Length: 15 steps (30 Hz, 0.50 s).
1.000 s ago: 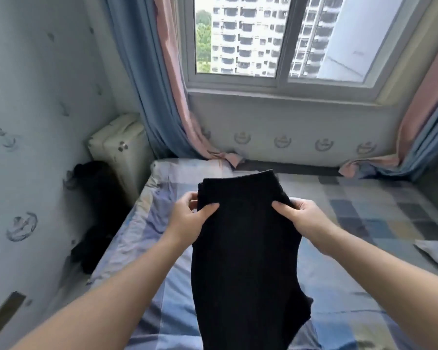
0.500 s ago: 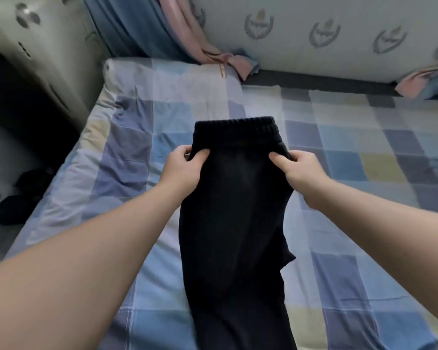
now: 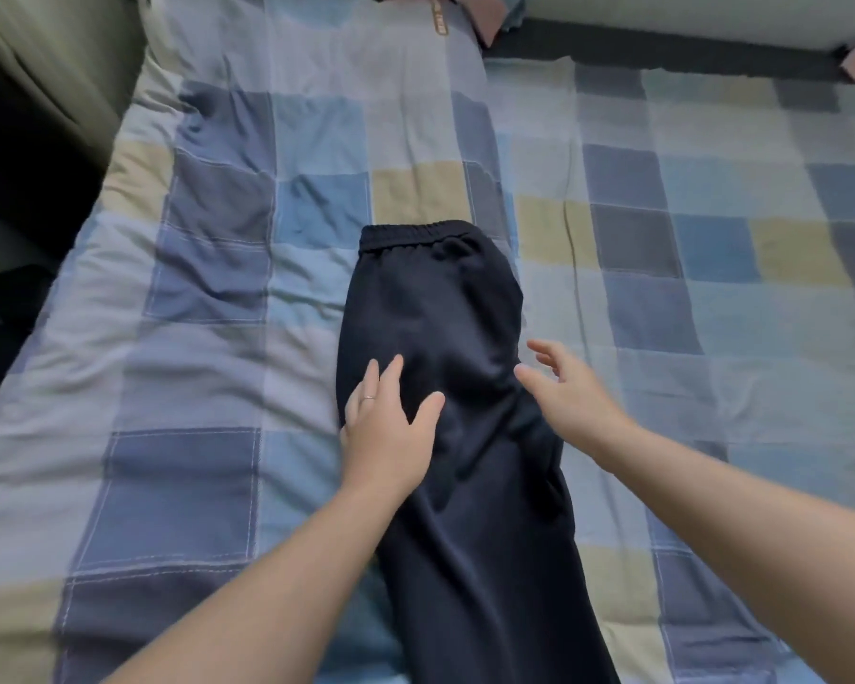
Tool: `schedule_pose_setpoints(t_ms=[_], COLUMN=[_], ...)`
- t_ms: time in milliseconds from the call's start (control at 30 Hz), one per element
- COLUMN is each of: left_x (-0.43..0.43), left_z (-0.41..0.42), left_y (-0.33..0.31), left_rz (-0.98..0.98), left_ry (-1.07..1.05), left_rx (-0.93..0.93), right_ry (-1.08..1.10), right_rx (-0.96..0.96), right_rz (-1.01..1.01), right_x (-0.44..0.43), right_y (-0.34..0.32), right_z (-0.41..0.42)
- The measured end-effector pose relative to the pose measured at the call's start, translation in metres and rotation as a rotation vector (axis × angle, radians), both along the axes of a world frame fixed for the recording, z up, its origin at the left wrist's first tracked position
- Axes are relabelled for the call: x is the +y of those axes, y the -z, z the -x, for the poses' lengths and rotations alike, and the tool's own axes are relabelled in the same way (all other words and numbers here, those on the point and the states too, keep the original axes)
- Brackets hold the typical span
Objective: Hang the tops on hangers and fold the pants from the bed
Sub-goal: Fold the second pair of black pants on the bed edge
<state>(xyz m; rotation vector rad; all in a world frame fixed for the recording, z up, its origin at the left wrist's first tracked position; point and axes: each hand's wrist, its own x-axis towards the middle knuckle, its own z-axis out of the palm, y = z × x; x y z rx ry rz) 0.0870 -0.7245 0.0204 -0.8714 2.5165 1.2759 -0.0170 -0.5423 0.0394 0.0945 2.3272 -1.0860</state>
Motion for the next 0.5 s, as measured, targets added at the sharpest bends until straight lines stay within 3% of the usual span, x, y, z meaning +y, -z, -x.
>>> schedule_pose_setpoints(t_ms=[233,500], left_x=[0.039,0.104], left_z=[-0.084,-0.209], left_y=[-0.024,-0.055], left_rz=[0.264,0.288], left_ry=[0.286,0.378], left_rx=[-0.152,-0.29], right_ry=[-0.31,-0.541], right_rx=[0.02,-0.047], right_rz=[-0.164,-0.412], right_x=[0.035,0.101], right_y=[-0.03,-0.053], right_z=[-0.051,-0.151])
